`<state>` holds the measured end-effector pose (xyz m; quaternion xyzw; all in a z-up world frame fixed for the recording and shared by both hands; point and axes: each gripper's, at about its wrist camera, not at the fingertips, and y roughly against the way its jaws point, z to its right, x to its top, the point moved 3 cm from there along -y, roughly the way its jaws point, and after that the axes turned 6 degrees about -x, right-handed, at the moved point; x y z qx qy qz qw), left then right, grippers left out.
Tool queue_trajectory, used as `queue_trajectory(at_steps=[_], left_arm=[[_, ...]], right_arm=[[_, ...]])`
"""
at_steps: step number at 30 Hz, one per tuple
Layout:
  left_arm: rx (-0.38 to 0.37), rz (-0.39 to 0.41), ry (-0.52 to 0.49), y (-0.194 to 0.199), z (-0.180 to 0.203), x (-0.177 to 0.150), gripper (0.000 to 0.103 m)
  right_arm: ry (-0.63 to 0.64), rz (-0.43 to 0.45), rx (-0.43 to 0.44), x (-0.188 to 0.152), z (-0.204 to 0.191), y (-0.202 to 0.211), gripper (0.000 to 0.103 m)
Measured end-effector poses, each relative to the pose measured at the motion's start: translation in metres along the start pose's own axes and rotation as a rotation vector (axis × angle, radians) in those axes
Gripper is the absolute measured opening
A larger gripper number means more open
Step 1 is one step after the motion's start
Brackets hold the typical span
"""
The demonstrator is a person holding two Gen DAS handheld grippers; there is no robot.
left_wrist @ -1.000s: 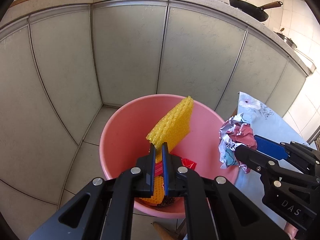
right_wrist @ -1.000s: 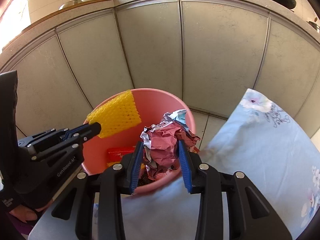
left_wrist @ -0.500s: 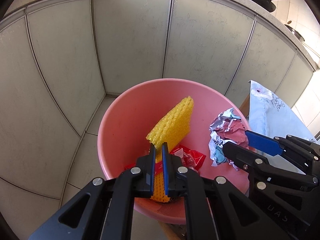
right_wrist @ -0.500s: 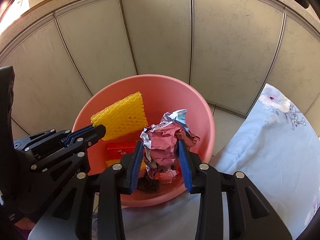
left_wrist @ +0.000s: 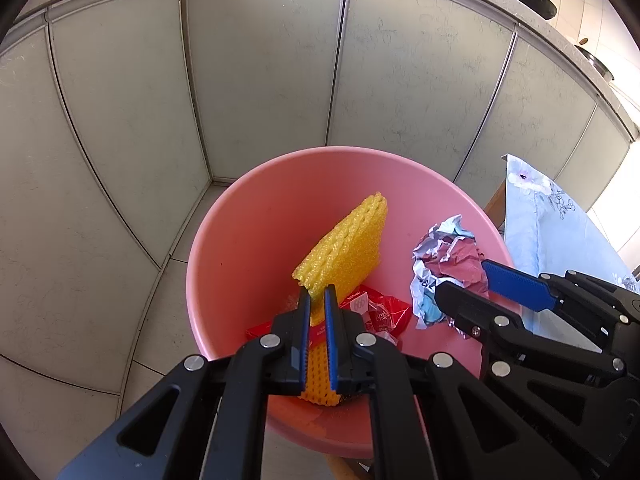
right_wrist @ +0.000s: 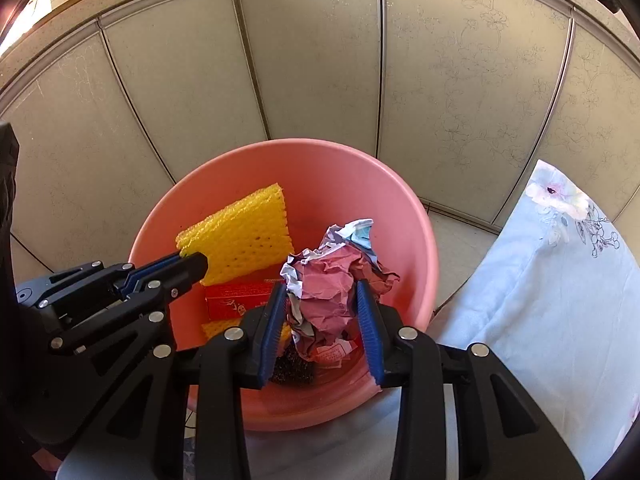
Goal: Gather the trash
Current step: 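Open both tools to drop the sleeve and wrapper into the bin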
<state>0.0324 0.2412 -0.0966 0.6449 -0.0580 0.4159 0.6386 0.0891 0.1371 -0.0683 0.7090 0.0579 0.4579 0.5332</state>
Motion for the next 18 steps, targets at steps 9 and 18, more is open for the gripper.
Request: queue_trajectory(at_steps=[9,18], left_arm=[[0.005,-0.008,0.009,-0.0014,-0.0017,-0.0020,0.010],[0.020,-0.002,0.026,0.0014,-0.0041,-0.0002,0.029]], right_arm=[[0.017,-0.009,-0.013,-0.0003,-0.0098,-0.0017,0.038],[-0.008,-0.032,0.000,0.0036,-0.0046,-0.0025,0.039]])
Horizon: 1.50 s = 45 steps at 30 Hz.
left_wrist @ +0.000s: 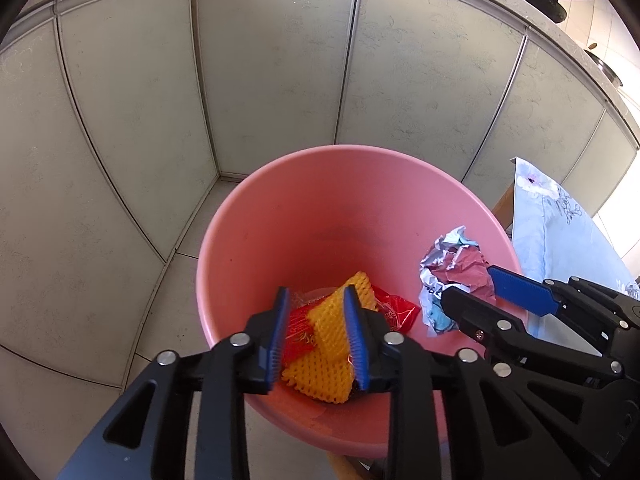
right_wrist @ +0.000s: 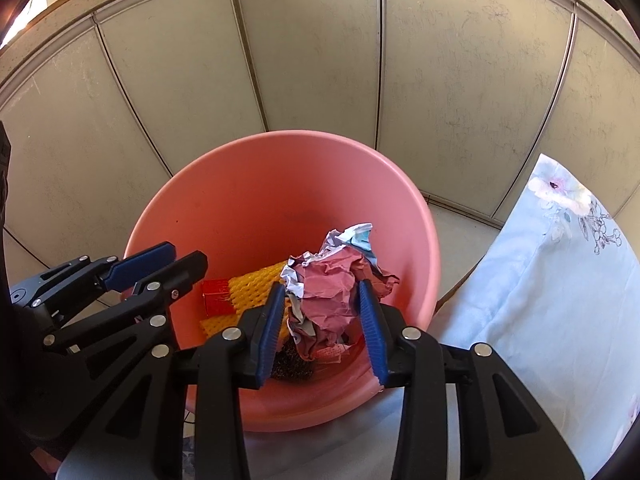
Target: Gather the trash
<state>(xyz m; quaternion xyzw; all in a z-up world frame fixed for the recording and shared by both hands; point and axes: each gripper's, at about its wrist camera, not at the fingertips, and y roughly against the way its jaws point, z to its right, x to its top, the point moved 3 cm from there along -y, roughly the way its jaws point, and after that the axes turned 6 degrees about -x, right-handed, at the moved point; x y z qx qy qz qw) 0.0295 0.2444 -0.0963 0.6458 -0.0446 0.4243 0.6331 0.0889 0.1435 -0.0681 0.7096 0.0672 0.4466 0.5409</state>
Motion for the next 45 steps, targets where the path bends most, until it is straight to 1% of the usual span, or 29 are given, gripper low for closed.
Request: queue_trajectory(at_steps=[7,9,12,18,28,33,39,45], left_arm=[[0.001,0.005,-0.003,0.005,0.001,0.001,0.031],[0.002,0.009,-0.002,0.008,0.000,0.001,0.036],[-0.003,0.015,0.000,0.012,0.000,0.000,0.041],[-0.015,0.022,-0.007,0.018,0.002,0.001,0.043],[-0.013,0.036,-0.007,0.028,0.000,0.005,0.052],[-0.014,0.042,-0.008,0.033,-0.001,0.007,0.055],[-0.018,0.052,-0.017,0.038,0.002,0.008,0.057],[-0.026,0.062,-0.031,0.047,0.009,0.006,0.058]], right_arm=[[-0.011,0.012,0.020,0.001,0.006,0.007,0.040],[-0.013,0.020,0.026,-0.002,0.008,0.012,0.040],[-0.016,0.028,0.031,-0.003,0.009,0.014,0.040],[-0.018,0.046,0.040,-0.003,0.011,0.024,0.041],[-0.026,0.067,0.052,-0.005,0.021,0.040,0.046],[-0.025,0.074,0.050,-0.010,0.025,0.041,0.047],[-0.026,0.086,0.041,-0.023,0.026,0.054,0.047],[-0.020,0.108,0.013,-0.033,0.026,0.066,0.047]])
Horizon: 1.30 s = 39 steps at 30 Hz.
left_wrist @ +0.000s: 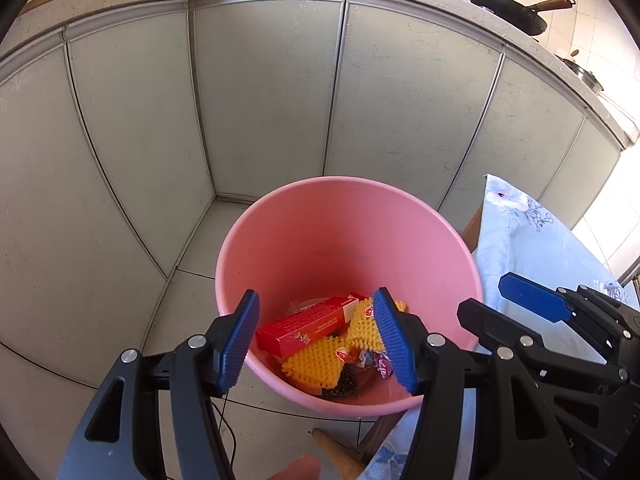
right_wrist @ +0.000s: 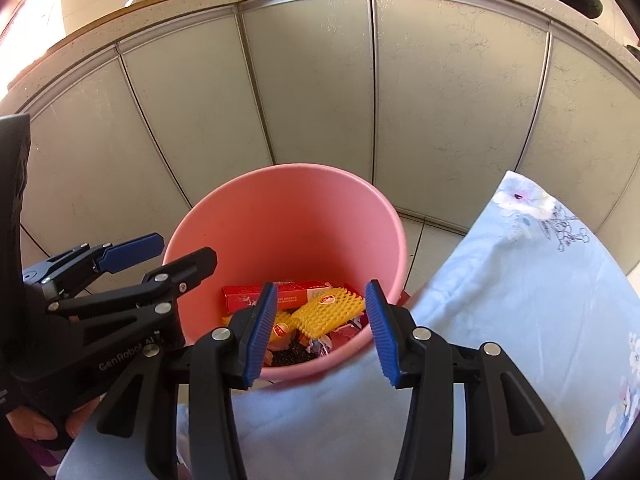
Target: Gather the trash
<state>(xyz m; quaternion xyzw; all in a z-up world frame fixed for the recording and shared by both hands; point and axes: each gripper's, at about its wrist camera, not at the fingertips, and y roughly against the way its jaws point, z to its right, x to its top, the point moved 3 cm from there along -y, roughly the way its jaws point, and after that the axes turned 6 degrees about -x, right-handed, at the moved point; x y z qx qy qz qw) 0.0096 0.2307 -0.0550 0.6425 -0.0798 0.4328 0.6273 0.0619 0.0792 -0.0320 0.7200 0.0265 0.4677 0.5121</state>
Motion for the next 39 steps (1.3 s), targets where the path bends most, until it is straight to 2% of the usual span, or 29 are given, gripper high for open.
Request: queue_trajectory(at_steps=[13,18,26,39], left_arm=[[-0.018,0.017,-0.013,0.024,0.014,-0.008,0.064],[-0.017,0.030,-0.025,0.036,0.021,-0.015,0.065],[-0.011,0.068,-0.062,0.058,0.034,-0.030,0.065],[-0.034,0.075,-0.073,0.080,0.050,-0.053,0.065]], right_arm=[[-0.026,0.069,-0.055,-0.016,-0.004,0.033,0.047],[-0.051,0.083,-0.067,-0.023,0.005,0.046,0.053],[-0.065,0.122,-0.092,-0.041,0.004,0.072,0.054],[-0.115,0.152,-0.120,-0.067,0.015,0.101,0.057]])
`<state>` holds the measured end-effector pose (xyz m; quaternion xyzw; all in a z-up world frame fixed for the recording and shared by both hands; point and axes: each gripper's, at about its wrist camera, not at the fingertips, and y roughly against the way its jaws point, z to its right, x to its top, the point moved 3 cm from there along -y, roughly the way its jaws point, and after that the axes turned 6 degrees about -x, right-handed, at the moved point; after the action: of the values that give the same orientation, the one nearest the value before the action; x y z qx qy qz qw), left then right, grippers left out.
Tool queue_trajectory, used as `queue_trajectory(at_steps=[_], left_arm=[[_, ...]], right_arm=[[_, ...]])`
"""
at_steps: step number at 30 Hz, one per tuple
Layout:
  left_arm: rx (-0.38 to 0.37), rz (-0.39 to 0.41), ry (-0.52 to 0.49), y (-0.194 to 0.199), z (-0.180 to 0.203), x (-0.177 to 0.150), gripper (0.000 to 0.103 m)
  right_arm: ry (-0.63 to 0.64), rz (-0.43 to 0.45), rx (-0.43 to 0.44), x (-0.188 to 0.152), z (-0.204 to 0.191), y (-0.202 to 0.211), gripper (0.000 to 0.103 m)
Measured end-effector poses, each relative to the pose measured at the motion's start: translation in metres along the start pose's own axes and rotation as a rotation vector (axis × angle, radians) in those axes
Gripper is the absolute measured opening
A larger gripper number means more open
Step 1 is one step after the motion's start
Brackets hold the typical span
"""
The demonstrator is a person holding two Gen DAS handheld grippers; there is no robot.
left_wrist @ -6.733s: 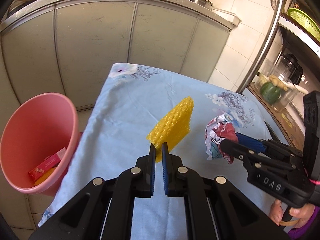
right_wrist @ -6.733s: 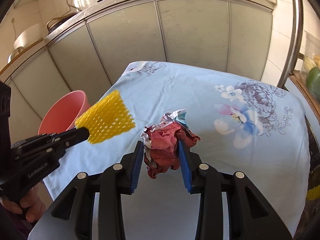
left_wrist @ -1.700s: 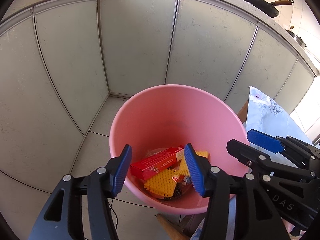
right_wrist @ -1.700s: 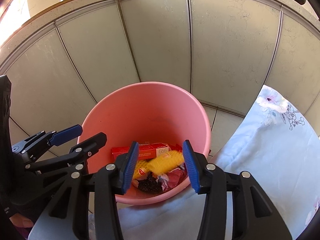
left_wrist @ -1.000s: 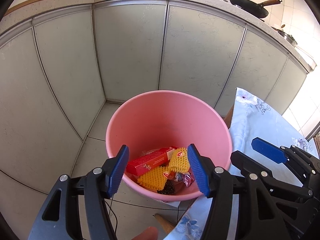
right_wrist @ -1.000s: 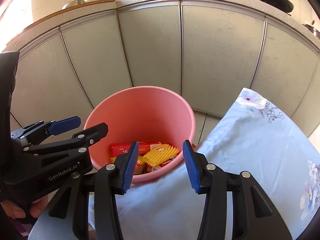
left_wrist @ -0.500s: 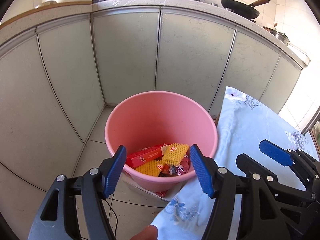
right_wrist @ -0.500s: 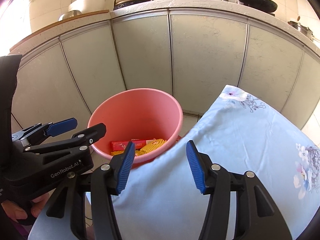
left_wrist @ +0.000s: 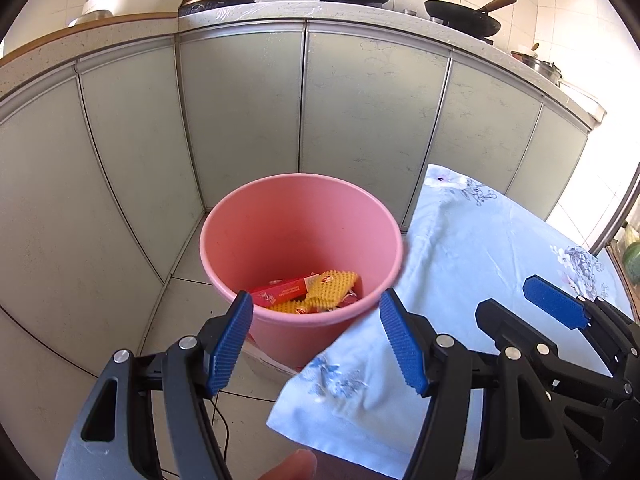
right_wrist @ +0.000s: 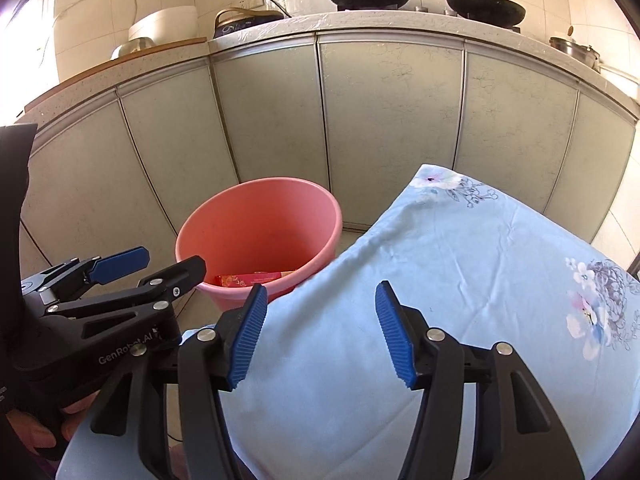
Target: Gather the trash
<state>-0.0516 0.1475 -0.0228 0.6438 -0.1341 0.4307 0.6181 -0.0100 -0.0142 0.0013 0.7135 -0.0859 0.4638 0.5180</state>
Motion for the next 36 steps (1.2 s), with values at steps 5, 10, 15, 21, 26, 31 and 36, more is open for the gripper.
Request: queue_trajectory(at_steps=[5,10,15,21,26,31,36], left_arm=[[-0.006,0.013,-0.013,0.008,0.008,-0.006,0.065],[-0.010,0.027,-0.025,0.014,0.012,-0.009,0.065],[-0.015,0.027,-0.037,0.015,0.014,-0.010,0.064],[-0.014,0.029,-0.047,0.017,0.016,-0.008,0.063],[-0.011,0.029,-0.050,0.017,0.017,-0.008,0.063],[-0.010,0.027,-0.052,0.017,0.018,-0.008,0.063],[-0.010,0.026,-0.050,0.017,0.018,-0.008,0.063]], right_arm=[[-0.006,0.014,-0.028,-0.006,0.005,0.009,0.057],[-0.022,0.013,-0.035,-0.012,0.010,0.012,0.057],[-0.029,0.015,-0.038,-0.016,0.013,0.015,0.057],[-0.036,0.015,-0.037,-0.016,0.015,0.016,0.057],[-0.036,0.015,-0.037,-0.016,0.014,0.016,0.057],[-0.036,0.013,-0.038,-0.016,0.015,0.016,0.057],[-0.036,0.012,-0.037,-0.016,0.015,0.016,0.057]])
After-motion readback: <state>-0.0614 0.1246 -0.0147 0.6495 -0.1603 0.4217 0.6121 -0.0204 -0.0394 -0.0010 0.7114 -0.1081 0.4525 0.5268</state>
